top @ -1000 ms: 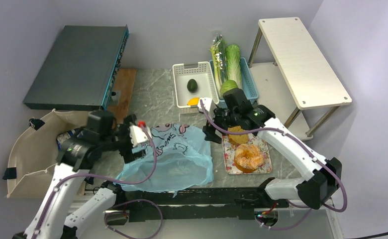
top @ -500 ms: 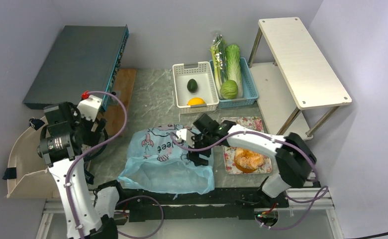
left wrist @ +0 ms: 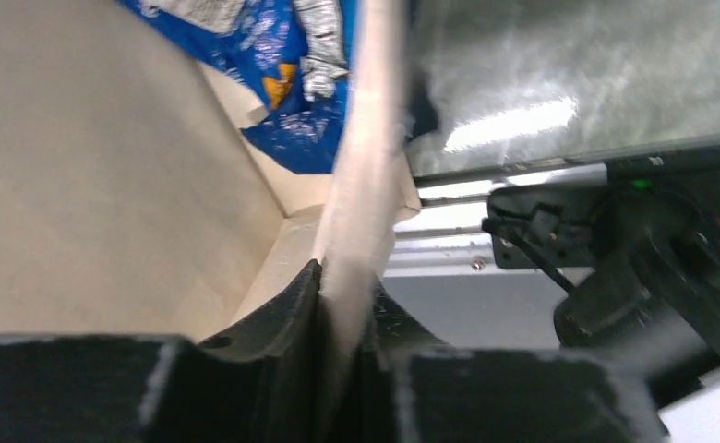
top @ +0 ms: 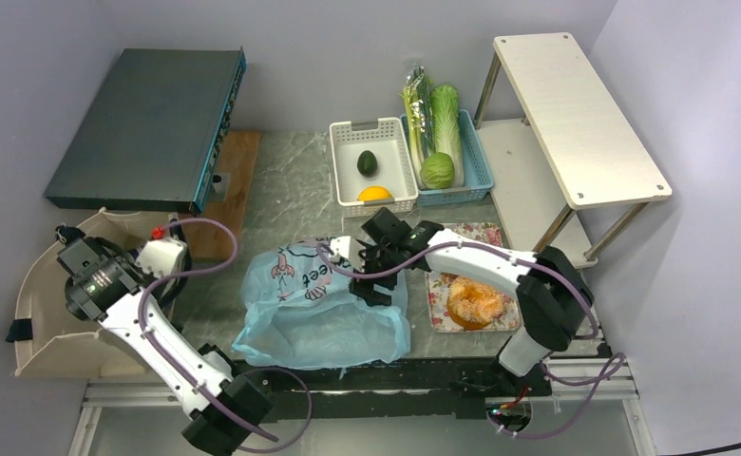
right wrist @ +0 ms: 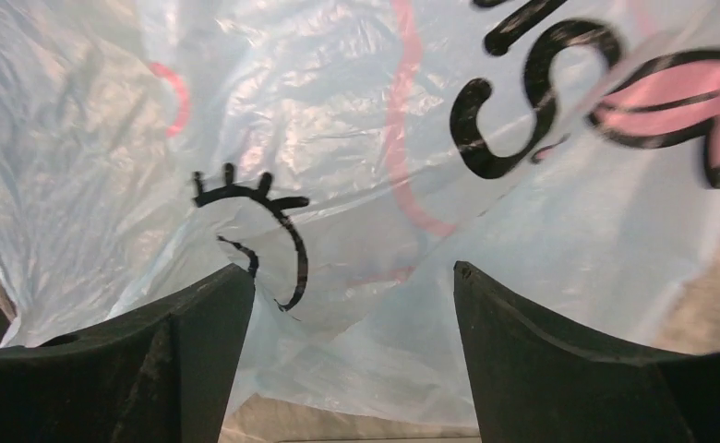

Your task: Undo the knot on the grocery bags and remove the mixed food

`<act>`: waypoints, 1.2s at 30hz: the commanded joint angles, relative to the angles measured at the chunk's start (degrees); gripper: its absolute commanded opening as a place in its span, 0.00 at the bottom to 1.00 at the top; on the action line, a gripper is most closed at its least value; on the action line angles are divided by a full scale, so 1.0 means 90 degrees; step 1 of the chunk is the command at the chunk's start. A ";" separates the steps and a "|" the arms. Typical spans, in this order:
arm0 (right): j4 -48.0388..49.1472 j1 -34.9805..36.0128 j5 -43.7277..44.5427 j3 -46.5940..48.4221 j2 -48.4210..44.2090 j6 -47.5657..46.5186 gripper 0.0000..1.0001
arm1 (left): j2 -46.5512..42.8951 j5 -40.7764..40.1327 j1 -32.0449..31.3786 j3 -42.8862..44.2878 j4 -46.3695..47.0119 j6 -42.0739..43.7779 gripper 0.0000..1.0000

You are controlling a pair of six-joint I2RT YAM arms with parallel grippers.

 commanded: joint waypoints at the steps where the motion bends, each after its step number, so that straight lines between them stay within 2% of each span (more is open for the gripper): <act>1: -0.0077 -0.0041 -0.0344 0.0635 -0.0714 0.0317 0.81 | -0.0548 0.1002 0.0258 -0.0013 -0.1579 0.1823 0.11; 2: -0.0072 -0.0057 -0.0396 0.0721 -0.0782 0.0407 0.81 | -0.0844 0.1022 0.0261 -0.0112 -0.1583 0.2111 0.03; 3: -0.0047 -0.0071 -0.0443 0.0822 -0.0827 0.0517 0.81 | -0.1185 0.0990 0.0254 -0.0238 -0.1590 0.2548 0.00; 5: 0.0036 -0.0084 -0.0503 0.0990 -0.0901 0.0721 0.82 | -0.1403 0.0812 0.0252 -0.0334 -0.1610 0.2992 0.00; 7: 0.0094 -0.0094 -0.0560 0.1158 -0.0922 0.0862 0.82 | -0.1255 0.0905 0.0251 -0.0180 -0.1615 0.2979 0.00; 9: 0.0158 -0.0102 -0.0591 0.1318 -0.0924 0.0957 0.82 | -0.1316 0.1385 0.0217 -0.0032 -0.1615 0.3138 0.00; 12: 0.0241 -0.0102 -0.0642 0.1615 -0.0871 0.1011 0.83 | -0.1338 0.2243 -0.0171 0.0456 -0.1618 0.2633 0.00; 15: 0.0378 -0.0117 -0.0625 0.2076 -0.0683 0.1226 0.83 | -0.1485 0.2636 -0.1152 0.0494 -0.1611 0.1964 0.00; 18: 0.0404 -0.0133 -0.0695 0.2692 -0.0332 0.1651 0.83 | -0.1820 0.2966 -0.2597 0.0252 -0.1587 0.1108 0.00; 20: 0.0360 -0.0128 -0.0758 0.3245 -0.0073 0.1936 0.84 | -0.1981 0.3298 -0.3181 0.0057 -0.1585 0.0552 0.00; 27: 0.0652 -0.0118 -0.1021 0.4727 0.0842 0.2793 0.86 | -0.2078 0.3942 -0.4698 -0.0467 -0.1579 -0.0590 0.00; 36: 0.0980 0.0233 -0.1434 0.5789 0.1619 0.3042 0.88 | -0.1749 0.4189 -0.6502 -0.0190 -0.1558 -0.0913 0.01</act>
